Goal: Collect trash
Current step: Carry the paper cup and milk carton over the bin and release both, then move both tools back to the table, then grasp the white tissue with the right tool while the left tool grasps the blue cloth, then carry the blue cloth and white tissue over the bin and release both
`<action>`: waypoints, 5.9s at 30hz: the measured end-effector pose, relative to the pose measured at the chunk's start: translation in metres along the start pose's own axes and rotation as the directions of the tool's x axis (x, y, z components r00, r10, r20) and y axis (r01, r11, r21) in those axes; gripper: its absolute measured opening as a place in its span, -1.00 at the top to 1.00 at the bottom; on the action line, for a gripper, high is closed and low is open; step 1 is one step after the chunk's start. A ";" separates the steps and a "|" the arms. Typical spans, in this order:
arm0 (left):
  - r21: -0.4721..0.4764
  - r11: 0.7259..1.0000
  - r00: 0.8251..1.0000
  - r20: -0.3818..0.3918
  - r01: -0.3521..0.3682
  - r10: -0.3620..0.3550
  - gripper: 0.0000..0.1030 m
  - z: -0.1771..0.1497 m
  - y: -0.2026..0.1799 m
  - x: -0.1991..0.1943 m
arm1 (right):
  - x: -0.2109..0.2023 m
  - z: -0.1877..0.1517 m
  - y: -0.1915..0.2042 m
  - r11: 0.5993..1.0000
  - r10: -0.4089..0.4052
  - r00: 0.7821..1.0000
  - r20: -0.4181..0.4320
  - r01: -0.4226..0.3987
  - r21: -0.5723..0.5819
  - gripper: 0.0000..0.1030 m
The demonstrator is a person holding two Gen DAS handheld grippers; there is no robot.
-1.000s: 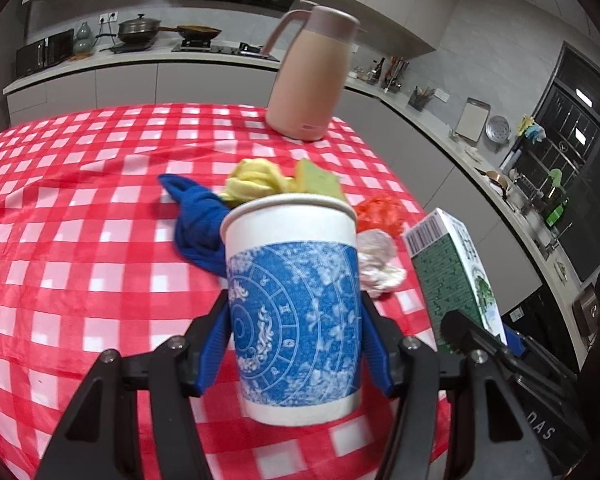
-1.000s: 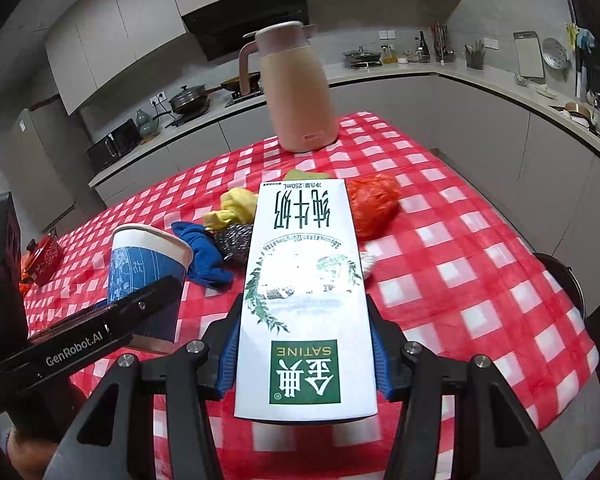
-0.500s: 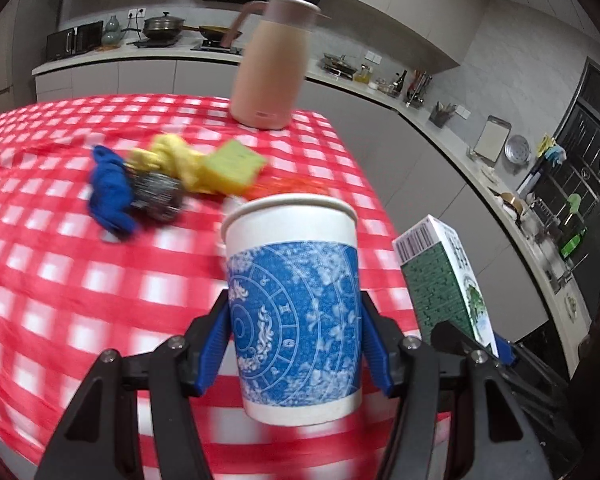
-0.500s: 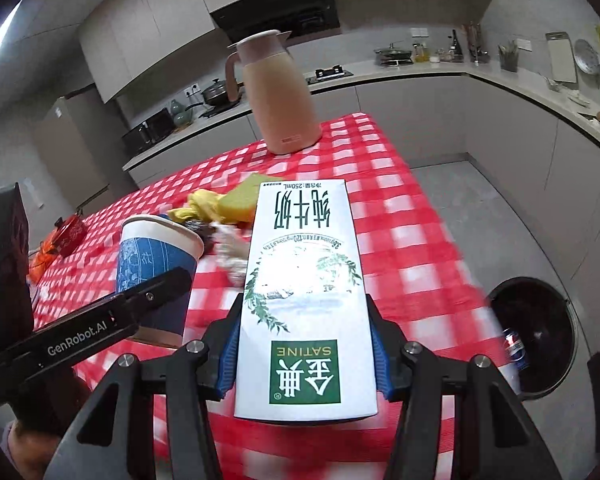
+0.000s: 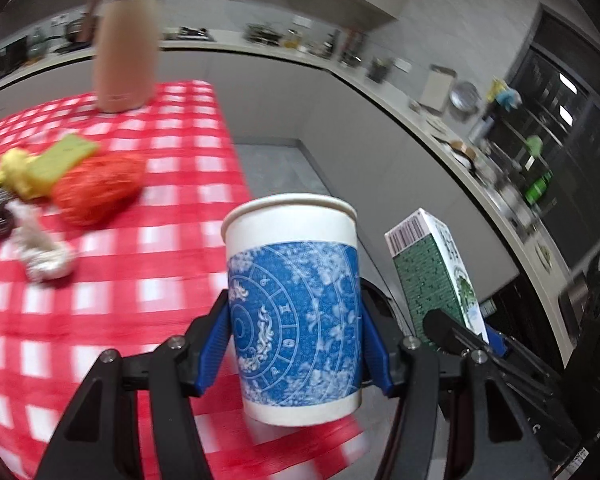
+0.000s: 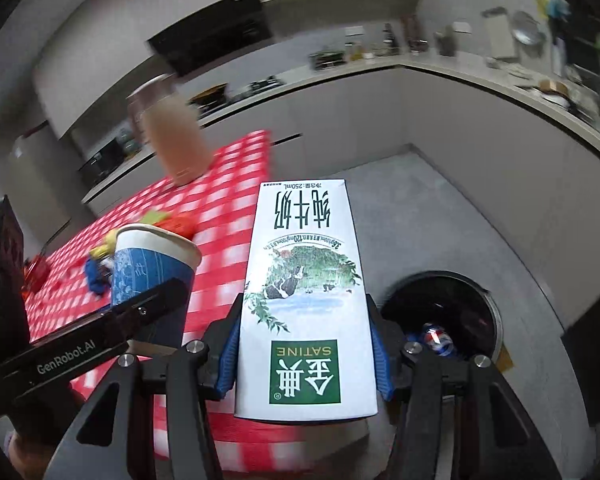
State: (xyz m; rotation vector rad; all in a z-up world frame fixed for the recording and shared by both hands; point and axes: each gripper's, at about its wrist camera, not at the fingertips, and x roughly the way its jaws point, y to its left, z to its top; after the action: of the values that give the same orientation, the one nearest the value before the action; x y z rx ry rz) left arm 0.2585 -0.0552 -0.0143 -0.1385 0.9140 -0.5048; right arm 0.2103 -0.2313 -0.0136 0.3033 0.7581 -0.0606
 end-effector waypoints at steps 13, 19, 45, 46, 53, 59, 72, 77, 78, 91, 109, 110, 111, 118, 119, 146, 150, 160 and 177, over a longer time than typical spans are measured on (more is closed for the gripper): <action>0.052 0.997 0.988 -0.147 0.058 -0.050 -0.18 -0.012 -0.078 0.078 | 0.020 -0.013 -0.116 0.988 -0.116 0.990 -0.079 0.123 0.090 -0.07; 0.032 0.999 0.982 -0.188 0.028 -0.021 -0.19 -0.020 -0.091 0.110 | 0.051 -0.013 -0.151 0.988 -0.116 0.984 -0.136 0.128 0.087 -0.07; 0.010 0.995 0.975 -0.198 -0.098 0.098 -0.60 -0.002 -0.104 0.107 | 0.076 0.005 -0.193 0.985 -0.094 0.981 -0.171 0.116 0.124 -0.30; 0.013 0.995 0.978 -0.183 -0.101 0.102 -0.60 0.000 -0.103 0.096 | 0.071 0.007 -0.189 0.986 -0.090 0.983 -0.163 0.110 0.122 -0.30; -0.005 0.992 0.987 -0.108 -0.123 0.122 -0.60 0.012 -0.083 0.051 | 0.041 0.019 -0.141 0.996 -0.032 0.993 -0.117 0.042 0.081 -0.30; -0.040 0.984 0.983 -0.054 -0.176 0.174 -0.60 0.012 -0.057 0.016 | 0.029 0.025 -0.094 0.999 0.032 0.995 -0.093 -0.028 0.042 -0.30; -0.175 0.946 0.958 0.036 -0.274 0.284 -0.60 0.002 0.056 -0.063 | 0.036 0.018 0.050 0.984 0.158 0.983 -0.092 -0.165 -0.074 -0.31; -0.204 0.934 0.951 0.042 -0.293 0.308 -0.60 0.003 0.100 -0.080 | 0.043 0.016 0.105 0.977 0.165 0.982 -0.097 -0.176 -0.121 -0.31; -0.213 0.930 0.948 0.043 -0.299 0.315 -0.60 0.003 0.112 -0.083 | 0.045 0.015 0.113 0.976 0.167 0.981 -0.098 -0.179 -0.125 -0.31; -0.265 0.906 0.938 0.019 -0.330 0.347 -0.60 0.002 0.213 -0.101 | 0.095 -0.002 0.216 0.962 0.188 0.969 -0.159 -0.214 -0.168 -0.32; -0.274 0.896 0.933 -0.014 -0.349 0.360 -0.60 0.013 0.295 -0.096 | 0.174 -0.021 0.285 0.961 0.128 0.962 -0.240 -0.180 -0.210 -0.32; -0.277 0.896 0.934 -0.016 -0.348 0.358 -0.60 0.014 0.299 -0.095 | 0.177 -0.022 0.286 0.961 0.127 0.961 -0.246 -0.181 -0.211 -0.32; -0.278 0.897 0.935 -0.017 -0.345 0.355 -0.60 0.016 0.302 -0.093 | 0.180 -0.023 0.287 0.960 0.128 0.959 -0.252 -0.184 -0.210 -0.32; -0.272 0.903 0.940 -0.025 -0.333 0.339 -0.60 0.026 0.316 -0.080 | 0.183 -0.024 0.293 0.959 0.132 0.964 -0.232 -0.184 -0.216 -0.01; -0.271 0.903 0.941 -0.026 -0.333 0.339 -0.60 0.027 0.317 -0.079 | 0.183 -0.023 0.295 0.958 0.135 0.965 -0.227 -0.186 -0.218 0.02; -0.307 0.918 0.963 0.017 -0.252 0.270 0.27 0.029 0.346 -0.069 | 0.193 -0.014 0.312 0.951 0.196 0.952 -0.236 -0.243 -0.191 0.29; -0.302 0.918 0.962 0.013 -0.257 0.274 0.27 0.018 0.339 -0.080 | 0.190 -0.014 0.312 0.947 0.213 0.947 -0.242 -0.261 -0.189 0.29; -0.305 0.897 0.945 -0.027 -0.319 0.327 -0.38 -0.001 0.328 -0.080 | 0.185 -0.024 0.310 0.943 0.222 0.939 -0.261 -0.275 -0.188 0.29; -0.297 0.914 0.956 0.015 -0.277 0.294 0.26 0.001 0.326 -0.083 | 0.171 -0.024 0.312 0.942 0.221 0.948 -0.227 -0.268 -0.203 0.29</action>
State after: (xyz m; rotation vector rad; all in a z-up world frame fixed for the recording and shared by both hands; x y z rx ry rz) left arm 0.3342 0.2700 -0.0594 -0.2822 0.9281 -0.0894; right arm 0.3687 0.0827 -0.0698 0.1805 0.9138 0.2988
